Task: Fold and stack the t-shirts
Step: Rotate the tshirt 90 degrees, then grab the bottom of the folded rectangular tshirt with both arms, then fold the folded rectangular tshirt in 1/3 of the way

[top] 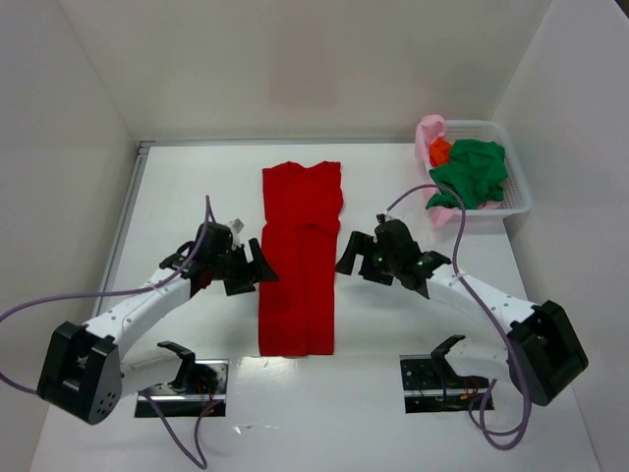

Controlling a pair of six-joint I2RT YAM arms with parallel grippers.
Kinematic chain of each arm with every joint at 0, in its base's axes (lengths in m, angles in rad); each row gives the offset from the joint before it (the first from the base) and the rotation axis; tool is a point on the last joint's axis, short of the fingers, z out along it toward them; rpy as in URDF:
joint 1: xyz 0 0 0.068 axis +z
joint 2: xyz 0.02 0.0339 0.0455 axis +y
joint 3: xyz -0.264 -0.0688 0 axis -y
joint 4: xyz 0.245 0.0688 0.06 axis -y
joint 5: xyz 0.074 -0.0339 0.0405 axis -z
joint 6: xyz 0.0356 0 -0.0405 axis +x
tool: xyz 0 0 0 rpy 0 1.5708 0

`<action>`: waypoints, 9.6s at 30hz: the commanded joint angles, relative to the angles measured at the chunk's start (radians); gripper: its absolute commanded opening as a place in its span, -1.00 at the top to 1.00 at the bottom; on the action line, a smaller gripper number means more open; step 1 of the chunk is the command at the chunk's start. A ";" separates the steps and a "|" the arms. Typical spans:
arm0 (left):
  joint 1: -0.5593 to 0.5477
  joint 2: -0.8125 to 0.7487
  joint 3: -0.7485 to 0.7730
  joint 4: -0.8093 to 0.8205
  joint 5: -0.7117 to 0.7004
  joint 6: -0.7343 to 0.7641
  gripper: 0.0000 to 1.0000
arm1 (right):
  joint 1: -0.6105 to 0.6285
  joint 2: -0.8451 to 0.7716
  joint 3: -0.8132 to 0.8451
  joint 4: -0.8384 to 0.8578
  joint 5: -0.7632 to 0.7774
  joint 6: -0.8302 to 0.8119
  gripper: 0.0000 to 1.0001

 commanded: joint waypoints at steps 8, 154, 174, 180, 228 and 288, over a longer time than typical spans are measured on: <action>-0.032 -0.178 -0.128 -0.045 -0.004 -0.135 -0.74 | 0.213 -0.097 -0.099 0.030 0.001 0.158 -0.97; -0.104 0.209 0.381 -0.272 -0.286 0.026 1.00 | 0.021 0.229 0.372 -0.047 0.001 -0.001 1.00; 0.036 0.492 0.595 -0.220 -0.185 0.250 1.00 | -0.049 0.364 0.431 0.048 -0.028 0.008 0.97; 0.069 0.569 0.696 -0.208 -0.205 0.287 1.00 | -0.069 0.420 0.440 0.076 -0.005 0.008 0.97; 0.197 0.827 0.917 -0.070 -0.090 0.317 -0.29 | -0.172 0.690 0.654 0.270 0.073 0.029 0.24; 0.174 0.610 0.658 -0.025 -0.138 0.281 -0.56 | -0.210 0.549 0.520 0.201 -0.010 -0.118 0.26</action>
